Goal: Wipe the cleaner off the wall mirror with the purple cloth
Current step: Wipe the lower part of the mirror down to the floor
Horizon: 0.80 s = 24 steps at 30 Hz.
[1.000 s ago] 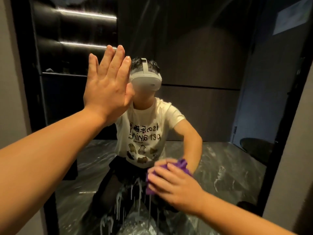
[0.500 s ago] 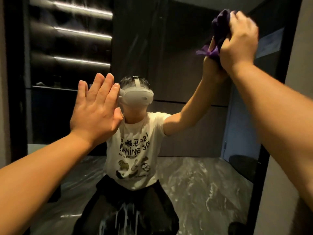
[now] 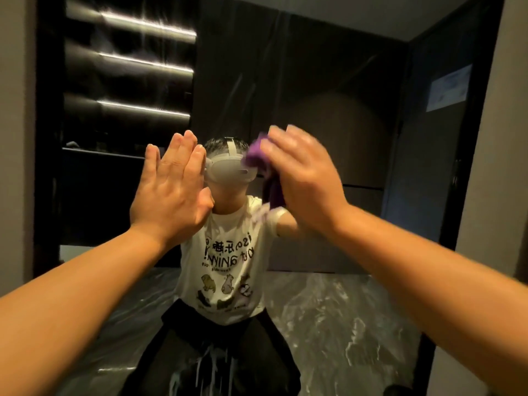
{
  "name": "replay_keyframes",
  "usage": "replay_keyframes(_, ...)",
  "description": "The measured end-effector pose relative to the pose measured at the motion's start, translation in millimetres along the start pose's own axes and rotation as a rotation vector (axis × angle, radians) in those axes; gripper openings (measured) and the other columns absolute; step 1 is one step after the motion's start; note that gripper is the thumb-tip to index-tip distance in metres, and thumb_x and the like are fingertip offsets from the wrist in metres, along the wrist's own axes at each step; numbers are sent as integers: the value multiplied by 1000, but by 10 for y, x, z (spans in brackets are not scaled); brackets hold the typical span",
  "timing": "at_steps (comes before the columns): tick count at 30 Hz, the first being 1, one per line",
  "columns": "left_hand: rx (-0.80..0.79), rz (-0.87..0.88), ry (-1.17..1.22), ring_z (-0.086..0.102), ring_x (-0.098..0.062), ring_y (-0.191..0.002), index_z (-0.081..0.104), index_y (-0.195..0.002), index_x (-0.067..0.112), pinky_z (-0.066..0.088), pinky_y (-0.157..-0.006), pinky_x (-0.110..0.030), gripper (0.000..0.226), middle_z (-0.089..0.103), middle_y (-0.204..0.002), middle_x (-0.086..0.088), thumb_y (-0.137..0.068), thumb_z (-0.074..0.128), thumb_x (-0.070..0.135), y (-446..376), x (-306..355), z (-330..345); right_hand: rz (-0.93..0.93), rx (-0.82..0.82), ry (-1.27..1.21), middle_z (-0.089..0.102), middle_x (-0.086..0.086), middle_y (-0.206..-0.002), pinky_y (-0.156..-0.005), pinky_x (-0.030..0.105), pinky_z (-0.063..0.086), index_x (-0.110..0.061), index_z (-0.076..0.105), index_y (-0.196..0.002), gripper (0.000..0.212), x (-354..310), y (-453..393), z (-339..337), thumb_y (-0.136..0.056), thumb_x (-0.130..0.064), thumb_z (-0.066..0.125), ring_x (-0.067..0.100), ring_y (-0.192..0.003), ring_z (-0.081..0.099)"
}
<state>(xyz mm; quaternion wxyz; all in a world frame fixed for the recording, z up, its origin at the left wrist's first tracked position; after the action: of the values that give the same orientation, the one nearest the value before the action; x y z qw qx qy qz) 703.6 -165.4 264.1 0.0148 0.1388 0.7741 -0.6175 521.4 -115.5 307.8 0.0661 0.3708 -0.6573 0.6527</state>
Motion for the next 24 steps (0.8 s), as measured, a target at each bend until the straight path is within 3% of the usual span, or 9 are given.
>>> replay_keyframes(2,25,9,4,13,-35,-149,20,-150,-4,12,-119,-59,75,17,-160,-24,-90,37,38,9,-7,-17,184,154,85,58,19,-138,-110,51,43,-6,59,-135,44,457,-887,-177,-95,-12,43,39,-130,53)
replay_keyframes(4,50,14,32,14,-37,-149,15,-150,-5,12,-119,-57,77,16,-159,-27,-90,40,37,16,-23,-37,299,128,145,55,13,-143,-114,46,40,-12,54,-141,48,713,-1440,-77,-96,-22,39,35,-135,49)
replay_keyframes(7,85,9,85,15,-39,-148,12,-150,-6,11,-120,-54,79,16,-158,-29,-90,43,35,21,-41,-60,212,69,274,60,14,-136,-104,53,46,-14,59,-134,41,521,-1574,260,-92,-15,60,39,-126,54)
replay_keyframes(9,103,5,120,14,-37,-149,11,-150,-7,9,-122,-51,78,14,-158,-29,-91,42,32,33,-51,-72,17,43,265,61,12,-132,-95,51,47,-14,62,-129,36,113,-1171,411,-93,-13,59,36,-119,56)
replay_keyframes(13,108,45,181,17,-37,-148,15,-150,-6,8,-122,-51,71,19,-158,-27,-90,38,25,49,-27,-116,-218,-194,-17,57,10,-143,-109,56,42,-14,65,-131,32,-798,759,506,-100,-17,61,36,-133,52)
replay_keyframes(17,-14,10,115,12,-34,-150,33,-147,-1,6,-121,-54,66,22,-159,-21,-90,39,32,17,33,-61,-395,-666,-42,54,-10,-145,-117,33,37,-32,60,-134,32,-1210,2412,707,-108,-40,43,11,-140,45)
replay_keyframes(19,-41,-12,89,9,-33,-150,35,-147,0,4,-121,-55,67,20,-160,-20,-90,35,36,3,48,-51,-451,-591,1,55,-9,-143,-119,32,32,-32,55,-135,35,-1226,2731,540,-111,-40,32,14,-144,39)
replay_keyframes(21,-77,-36,85,4,-33,-151,31,-148,0,1,-121,-56,70,14,-161,-20,-89,35,38,1,63,-27,-244,-456,31,55,2,-145,-117,45,33,-23,54,-135,34,-1022,2653,262,-112,-28,30,29,-141,43)
replay_keyframes(24,-105,12,100,-2,-34,-151,25,-150,0,-8,-120,-51,73,8,-162,-21,-88,41,37,36,283,-17,140,-219,-21,52,13,-143,-116,44,29,-15,54,-134,29,-233,2084,-112,-110,-23,39,37,-134,45)
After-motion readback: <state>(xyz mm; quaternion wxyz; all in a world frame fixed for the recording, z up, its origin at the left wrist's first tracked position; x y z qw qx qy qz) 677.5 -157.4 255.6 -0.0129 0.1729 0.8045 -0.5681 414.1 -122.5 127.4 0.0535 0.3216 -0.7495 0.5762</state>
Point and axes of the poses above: each hand's wrist, its own y-axis away from the middle knuckle, its own z-axis out of the palm, x = y × z, the point moved 8 cm from there along -y, towards the middle knuckle
